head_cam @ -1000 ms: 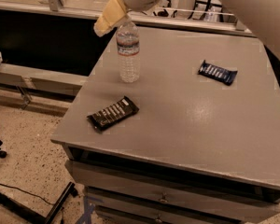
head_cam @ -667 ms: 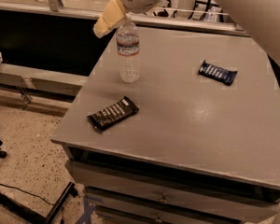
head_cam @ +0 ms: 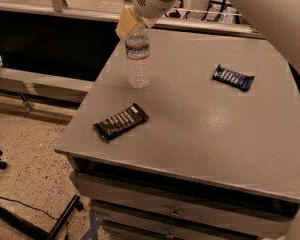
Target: Move water bottle near rxbar blueberry
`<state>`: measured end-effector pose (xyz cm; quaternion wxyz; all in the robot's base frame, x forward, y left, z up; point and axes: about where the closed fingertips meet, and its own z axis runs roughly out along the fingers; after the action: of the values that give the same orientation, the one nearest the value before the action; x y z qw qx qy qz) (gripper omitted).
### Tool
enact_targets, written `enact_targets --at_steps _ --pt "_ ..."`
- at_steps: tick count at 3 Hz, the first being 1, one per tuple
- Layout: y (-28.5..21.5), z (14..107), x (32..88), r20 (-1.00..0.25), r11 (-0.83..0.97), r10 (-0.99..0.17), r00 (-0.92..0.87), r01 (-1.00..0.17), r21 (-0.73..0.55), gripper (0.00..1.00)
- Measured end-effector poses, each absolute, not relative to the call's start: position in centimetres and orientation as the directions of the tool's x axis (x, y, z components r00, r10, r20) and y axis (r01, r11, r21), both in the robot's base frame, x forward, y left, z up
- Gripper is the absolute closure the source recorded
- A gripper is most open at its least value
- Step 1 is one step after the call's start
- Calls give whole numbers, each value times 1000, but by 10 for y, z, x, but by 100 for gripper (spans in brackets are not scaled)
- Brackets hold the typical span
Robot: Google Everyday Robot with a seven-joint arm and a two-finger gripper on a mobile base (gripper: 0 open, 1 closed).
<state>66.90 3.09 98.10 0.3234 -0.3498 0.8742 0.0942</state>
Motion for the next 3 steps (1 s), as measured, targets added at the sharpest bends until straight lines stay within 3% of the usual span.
enact_targets --at_steps 2,3 --pt "20 986 663 -641 716 -562 -522 -696 -60 88" --pt "3 1003 656 -656 702 -571 -494 -708 -78 100"
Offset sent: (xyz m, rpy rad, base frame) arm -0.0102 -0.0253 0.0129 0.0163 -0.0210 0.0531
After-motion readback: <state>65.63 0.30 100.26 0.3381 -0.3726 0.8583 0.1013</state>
